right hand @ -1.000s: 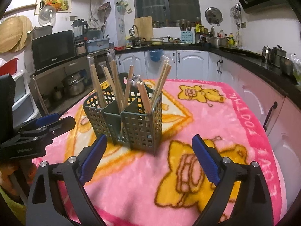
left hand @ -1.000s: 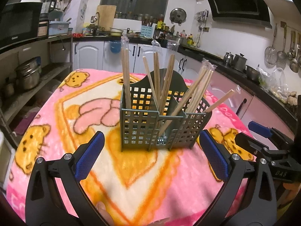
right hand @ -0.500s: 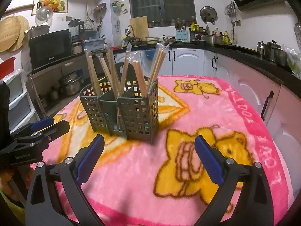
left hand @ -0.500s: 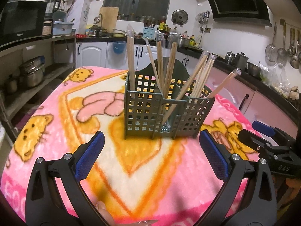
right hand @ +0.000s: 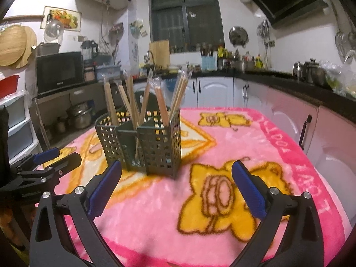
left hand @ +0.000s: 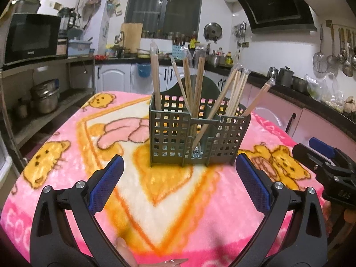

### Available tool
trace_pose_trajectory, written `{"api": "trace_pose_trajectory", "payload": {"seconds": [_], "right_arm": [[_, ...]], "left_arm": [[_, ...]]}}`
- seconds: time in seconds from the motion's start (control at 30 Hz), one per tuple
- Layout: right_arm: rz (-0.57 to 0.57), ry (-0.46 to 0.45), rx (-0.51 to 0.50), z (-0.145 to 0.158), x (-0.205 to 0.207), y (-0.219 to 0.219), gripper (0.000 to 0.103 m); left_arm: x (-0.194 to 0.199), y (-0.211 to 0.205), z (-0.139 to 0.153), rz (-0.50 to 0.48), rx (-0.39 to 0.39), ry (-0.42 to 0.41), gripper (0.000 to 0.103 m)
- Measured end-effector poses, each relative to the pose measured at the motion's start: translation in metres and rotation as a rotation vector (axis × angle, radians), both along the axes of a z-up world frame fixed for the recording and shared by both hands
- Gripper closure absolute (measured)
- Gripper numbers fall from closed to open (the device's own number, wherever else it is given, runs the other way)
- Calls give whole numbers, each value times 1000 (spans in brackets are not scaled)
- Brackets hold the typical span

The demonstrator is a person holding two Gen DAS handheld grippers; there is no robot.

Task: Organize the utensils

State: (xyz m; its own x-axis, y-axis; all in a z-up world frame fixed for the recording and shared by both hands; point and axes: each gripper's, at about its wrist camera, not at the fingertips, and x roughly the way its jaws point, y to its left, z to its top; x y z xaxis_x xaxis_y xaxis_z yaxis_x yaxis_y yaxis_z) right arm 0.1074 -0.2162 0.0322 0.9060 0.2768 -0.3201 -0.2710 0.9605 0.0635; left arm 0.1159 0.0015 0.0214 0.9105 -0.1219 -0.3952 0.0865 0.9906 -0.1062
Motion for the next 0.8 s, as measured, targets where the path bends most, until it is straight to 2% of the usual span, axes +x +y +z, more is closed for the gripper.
{"api": "trace_pose_trajectory", "payload": {"seconds": [0.3,0.5,0.8], "right_arm": [[-38,-117,2,-2,-15,-2,7],[-25,-109,10,-7,-15,-2,7],[-37,-102,12,-8,-15,-1,7]], "left_arm": [[-7,-5,-1,18,18,-52,10],[-10,0,0,42,0,-87,10],[-8,1,-2,52,6,-74,10]]}}
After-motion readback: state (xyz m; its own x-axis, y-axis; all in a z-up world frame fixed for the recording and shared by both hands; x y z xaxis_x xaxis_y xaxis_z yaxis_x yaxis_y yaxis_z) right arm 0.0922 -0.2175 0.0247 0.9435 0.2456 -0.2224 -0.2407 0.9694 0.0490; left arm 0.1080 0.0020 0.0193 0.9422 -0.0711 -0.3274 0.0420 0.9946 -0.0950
